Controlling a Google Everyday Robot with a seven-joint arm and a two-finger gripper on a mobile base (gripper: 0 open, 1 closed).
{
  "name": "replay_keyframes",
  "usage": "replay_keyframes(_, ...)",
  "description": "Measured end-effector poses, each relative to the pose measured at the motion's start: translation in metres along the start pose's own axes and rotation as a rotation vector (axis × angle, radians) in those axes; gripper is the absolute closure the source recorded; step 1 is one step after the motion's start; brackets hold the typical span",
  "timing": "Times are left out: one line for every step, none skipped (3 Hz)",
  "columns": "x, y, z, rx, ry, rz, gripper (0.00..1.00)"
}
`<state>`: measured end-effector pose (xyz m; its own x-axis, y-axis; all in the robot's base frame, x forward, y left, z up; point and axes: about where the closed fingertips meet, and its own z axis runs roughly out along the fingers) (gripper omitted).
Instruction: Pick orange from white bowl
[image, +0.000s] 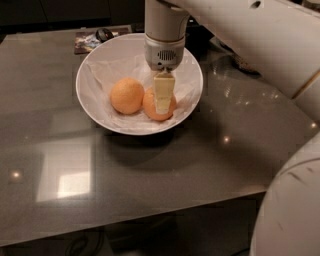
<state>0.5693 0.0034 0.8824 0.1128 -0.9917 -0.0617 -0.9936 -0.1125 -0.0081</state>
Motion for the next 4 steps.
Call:
replay_keyframes(-0.001,-0.002,0.005,-0.013,-0.014,0.002,0.31)
replay_keyframes(-0.001,-0.001,0.016,-0.04,-0.036,0.006,0.31)
replay_keyframes(0.001,0.002,0.028,-0.07,-0.054,0.019,0.31)
replay_keyframes(0.006,0.005,0.036,-0.093,-0.065,0.027,0.25)
